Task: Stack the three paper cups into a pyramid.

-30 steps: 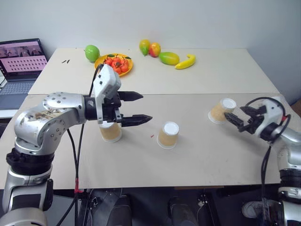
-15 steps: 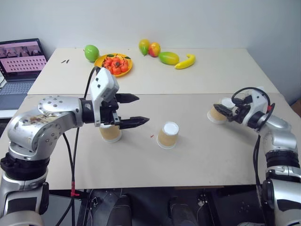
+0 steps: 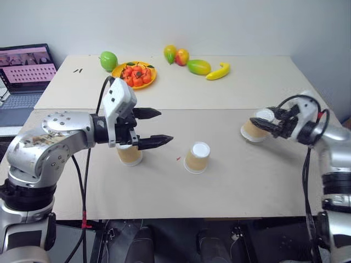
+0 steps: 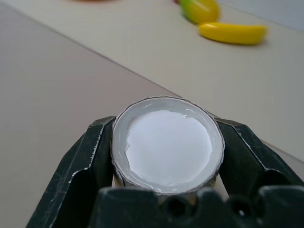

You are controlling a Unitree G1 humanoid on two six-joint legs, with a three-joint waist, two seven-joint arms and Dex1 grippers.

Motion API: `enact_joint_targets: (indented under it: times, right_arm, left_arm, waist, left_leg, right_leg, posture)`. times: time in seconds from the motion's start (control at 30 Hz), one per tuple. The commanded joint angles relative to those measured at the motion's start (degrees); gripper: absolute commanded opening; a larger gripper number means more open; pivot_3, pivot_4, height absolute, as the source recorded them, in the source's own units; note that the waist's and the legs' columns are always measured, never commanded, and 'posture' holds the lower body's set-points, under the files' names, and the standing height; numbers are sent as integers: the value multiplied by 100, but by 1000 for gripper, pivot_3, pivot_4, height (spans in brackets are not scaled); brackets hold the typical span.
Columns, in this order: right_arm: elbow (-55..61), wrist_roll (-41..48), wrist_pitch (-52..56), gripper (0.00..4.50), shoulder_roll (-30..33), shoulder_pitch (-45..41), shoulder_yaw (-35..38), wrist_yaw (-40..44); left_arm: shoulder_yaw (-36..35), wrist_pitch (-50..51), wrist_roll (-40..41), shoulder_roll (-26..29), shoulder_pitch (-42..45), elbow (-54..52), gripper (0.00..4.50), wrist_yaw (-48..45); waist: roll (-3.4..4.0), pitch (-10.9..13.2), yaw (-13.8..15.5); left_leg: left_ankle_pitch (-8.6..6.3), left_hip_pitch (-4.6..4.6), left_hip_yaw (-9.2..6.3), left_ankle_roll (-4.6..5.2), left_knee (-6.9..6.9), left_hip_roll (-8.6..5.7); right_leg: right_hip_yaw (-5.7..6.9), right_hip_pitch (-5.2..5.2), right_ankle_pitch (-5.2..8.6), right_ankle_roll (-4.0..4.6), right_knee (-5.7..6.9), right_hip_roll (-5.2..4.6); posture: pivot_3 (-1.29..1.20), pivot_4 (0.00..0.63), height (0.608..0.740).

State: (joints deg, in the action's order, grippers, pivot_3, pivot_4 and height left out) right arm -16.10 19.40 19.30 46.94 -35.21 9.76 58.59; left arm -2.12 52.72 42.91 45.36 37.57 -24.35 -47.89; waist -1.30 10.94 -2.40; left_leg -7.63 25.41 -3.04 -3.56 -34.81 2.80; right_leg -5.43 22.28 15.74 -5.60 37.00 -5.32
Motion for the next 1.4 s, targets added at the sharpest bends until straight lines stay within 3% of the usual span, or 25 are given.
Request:
enact_joint_targets:
  times: [0.03, 0.4, 0.77, 1.23, 1.3, 1.4]
  right_arm:
    - [1380, 442, 408, 2777, 316, 459, -62, 573]
    - [2666, 865, 1153, 2777, 247, 1100, -164, 462]
    - [2811, 872, 1175, 2777, -142, 1277, -556, 323]
    - [2358, 575, 1074, 2777, -531, 819, -1111, 160]
    - [2299, 528, 1023, 3777, -543, 794, -1134, 172]
    - [2230, 497, 989, 4369, -566, 762, -1144, 199]
  left_arm:
    - [34, -127, -19, -54, 185, -26, 4500, -47]
    - [191, -299, -178, -172, 424, 246, 4500, -238]
    - [137, -243, -207, -165, 484, 235, 4500, -269]
    - [35, -254, -234, -38, 410, 270, 4500, -303]
    - [20, -246, -226, -23, 408, 261, 4500, -293]
    - [1, -232, -223, -3, 411, 250, 4500, -277]
  waist:
    - [-2, -1, 11]
    - [-3, -1, 1]
    - [-3, -1, -5]
    - [-4, -1, 15]
    - [-4, -1, 14]
    - [-4, -1, 9]
  left_leg:
    - [-1, 0, -2, 1, -2, 0]
    - [0, -1, 0, 0, -11, 0]
    - [0, 2, -1, 0, -12, 0]
    - [0, 3, -2, 0, -11, 0]
    - [0, 3, -2, 0, -12, 0]
    - [0, 3, -2, 0, -12, 0]
  right_leg:
    - [2, -2, 1, -1, -1, 1]
    - [-1, -2, 0, -1, 3, 0]
    - [0, -1, 0, -1, 2, 0]
    - [2, -1, 0, -1, 2, 0]
    - [2, -1, 0, -1, 2, 0]
    - [2, -1, 0, -1, 3, 0]
  posture:
    - [0, 150, 732]
    - [0, 150, 732]
    - [0, 150, 732]
    - [0, 150, 732]
    - [0, 150, 732]
    - [0, 150, 732]
